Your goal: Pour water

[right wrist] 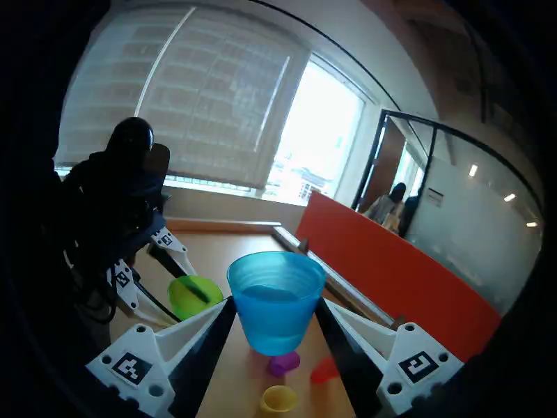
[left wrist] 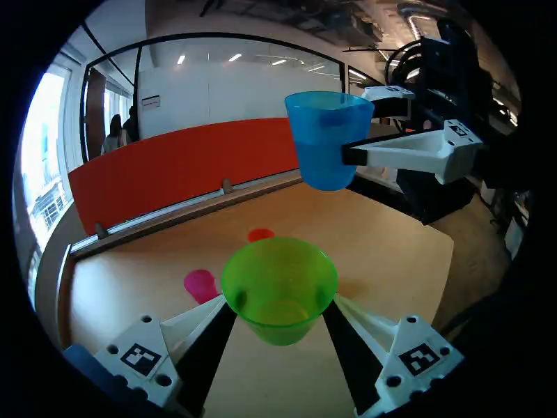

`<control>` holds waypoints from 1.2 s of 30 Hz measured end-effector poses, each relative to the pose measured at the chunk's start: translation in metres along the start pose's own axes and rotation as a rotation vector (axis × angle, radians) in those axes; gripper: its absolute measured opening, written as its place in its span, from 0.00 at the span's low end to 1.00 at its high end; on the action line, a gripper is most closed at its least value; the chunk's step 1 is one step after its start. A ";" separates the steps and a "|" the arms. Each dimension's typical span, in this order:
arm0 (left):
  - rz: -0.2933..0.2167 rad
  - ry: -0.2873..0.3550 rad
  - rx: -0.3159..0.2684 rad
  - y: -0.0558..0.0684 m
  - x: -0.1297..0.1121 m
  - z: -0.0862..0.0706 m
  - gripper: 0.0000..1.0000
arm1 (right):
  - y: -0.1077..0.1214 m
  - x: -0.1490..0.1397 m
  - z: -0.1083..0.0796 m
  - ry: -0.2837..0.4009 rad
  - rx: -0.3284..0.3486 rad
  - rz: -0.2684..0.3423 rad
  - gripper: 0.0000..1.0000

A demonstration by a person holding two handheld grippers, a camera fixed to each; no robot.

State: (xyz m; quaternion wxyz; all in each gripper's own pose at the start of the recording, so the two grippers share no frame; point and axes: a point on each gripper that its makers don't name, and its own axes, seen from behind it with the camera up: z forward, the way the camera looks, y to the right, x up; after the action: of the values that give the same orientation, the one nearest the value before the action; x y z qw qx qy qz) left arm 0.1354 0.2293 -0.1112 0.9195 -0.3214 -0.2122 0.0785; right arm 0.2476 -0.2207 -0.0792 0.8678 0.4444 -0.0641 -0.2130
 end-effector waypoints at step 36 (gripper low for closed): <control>0.014 0.031 -0.007 0.001 0.018 0.007 0.81 | -0.008 0.010 0.035 0.000 0.013 -0.232 0.86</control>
State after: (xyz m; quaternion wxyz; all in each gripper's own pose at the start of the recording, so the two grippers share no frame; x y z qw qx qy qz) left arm 0.1489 0.2390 -0.1005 0.9210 -0.3273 -0.1961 0.0791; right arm 0.2432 -0.2555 -0.0654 0.8343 0.4546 -0.0136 -0.3117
